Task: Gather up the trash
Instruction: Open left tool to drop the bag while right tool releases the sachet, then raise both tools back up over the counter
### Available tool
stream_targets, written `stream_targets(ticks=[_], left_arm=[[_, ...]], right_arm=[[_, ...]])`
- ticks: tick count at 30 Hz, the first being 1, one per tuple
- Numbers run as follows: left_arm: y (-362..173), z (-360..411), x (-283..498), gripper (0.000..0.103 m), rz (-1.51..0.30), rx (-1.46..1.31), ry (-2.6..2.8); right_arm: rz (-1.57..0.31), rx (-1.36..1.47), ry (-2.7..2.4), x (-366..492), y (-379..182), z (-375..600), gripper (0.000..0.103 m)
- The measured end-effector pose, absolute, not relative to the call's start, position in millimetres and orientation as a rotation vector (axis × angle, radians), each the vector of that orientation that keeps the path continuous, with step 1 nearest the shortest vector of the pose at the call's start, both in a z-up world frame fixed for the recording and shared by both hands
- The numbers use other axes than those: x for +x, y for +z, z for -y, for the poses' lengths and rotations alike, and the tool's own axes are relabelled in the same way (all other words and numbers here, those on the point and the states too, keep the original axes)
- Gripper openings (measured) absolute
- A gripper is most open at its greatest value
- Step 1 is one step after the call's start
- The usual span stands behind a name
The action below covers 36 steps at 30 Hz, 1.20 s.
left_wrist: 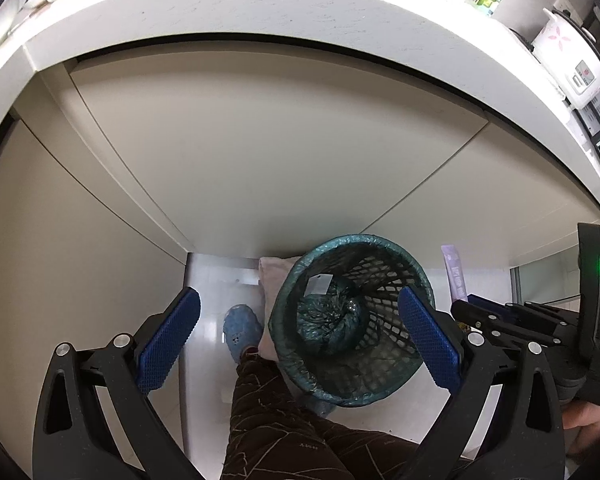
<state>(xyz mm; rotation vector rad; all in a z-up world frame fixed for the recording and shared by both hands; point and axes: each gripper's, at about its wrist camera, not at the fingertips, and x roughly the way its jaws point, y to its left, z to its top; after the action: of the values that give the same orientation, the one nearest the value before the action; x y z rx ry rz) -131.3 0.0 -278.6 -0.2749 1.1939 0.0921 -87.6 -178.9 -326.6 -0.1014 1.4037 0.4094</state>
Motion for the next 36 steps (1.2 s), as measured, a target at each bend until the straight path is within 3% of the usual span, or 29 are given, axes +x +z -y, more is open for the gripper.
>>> stream_targets(ticks=[11, 20, 22, 30, 36], left_arm=[[-279, -5, -133, 0.097, -1.212, -0.271, 0.082], [-280, 0, -132, 0.097, -1.214, -0.266, 0.069], [-278, 0, -131, 0.097, -1.209, -0.269, 0.071], [-253, 2, -124, 0.097, -1.154, -0.274, 0.072], [-216, 1, -116, 0.097, -1.085, -0.278, 0.085]], right_arm=[[-1.410, -0.115, 0.418, -91, -332, 167, 0.026], [-1.363, -0.088, 0.370, -88, -322, 174, 0.060], [-1.327, -0.093, 0.335, -86, -313, 177, 0.074], [-1.160, -0.101, 0.267, -71, -262, 191, 0.087], [-1.062, -0.060, 0.260, -57, -212, 203, 0.088]])
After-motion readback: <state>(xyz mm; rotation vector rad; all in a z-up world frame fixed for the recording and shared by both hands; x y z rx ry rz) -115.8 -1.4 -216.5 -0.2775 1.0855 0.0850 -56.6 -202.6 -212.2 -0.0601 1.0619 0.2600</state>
